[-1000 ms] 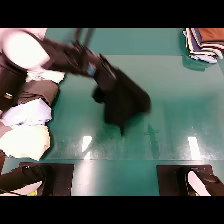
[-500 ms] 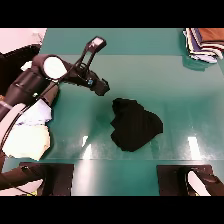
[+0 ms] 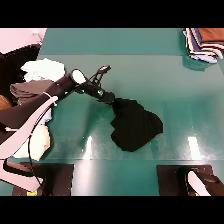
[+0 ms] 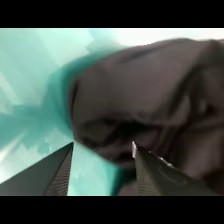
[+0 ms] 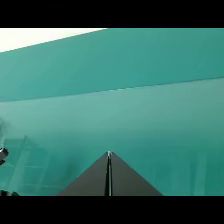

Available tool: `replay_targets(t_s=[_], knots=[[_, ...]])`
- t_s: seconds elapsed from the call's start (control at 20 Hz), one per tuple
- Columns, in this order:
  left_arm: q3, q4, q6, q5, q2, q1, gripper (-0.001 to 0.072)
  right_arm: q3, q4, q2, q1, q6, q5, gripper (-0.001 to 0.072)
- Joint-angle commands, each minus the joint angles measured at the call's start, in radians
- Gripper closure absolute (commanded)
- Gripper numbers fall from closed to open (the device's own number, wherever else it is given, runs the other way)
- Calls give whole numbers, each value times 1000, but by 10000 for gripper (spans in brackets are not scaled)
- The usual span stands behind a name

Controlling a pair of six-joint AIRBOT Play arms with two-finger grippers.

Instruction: Fold the shirts.

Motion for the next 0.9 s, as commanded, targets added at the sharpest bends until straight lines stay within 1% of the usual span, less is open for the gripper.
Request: replay_targets(t_s=[0.0,0.15,0.2,0.3,0.4,0.5,0.55,0.7,0.75,0.85], knots=[[-2,-29,10,89,-42,-31,250,0,0,0,0,0,18,696],[-2,-11,9,142,-47,-53,252,0,0,0,0,0,29,696],[-2,-6,8,153,-47,-50,294,0,-1,0,0,0,43,696],[-2,1,9,161,-47,-45,669,0,-1,0,0,0,63,696],[14,19,8,146,-46,-43,683,0,-5,0,0,0,87,696],[62,95,-10,95,-25,-26,684,0,-36,-8,0,0,144,696],[86,130,-24,90,0,-6,684,0,-40,-22,0,0,205,696],[131,193,-24,89,110,91,684,-22,-36,-102,0,3,415,696],[139,211,-24,88,146,129,683,-59,-35,-125,0,13,441,696],[138,245,-24,83,199,193,683,-180,-26,-166,0,21,426,688]])
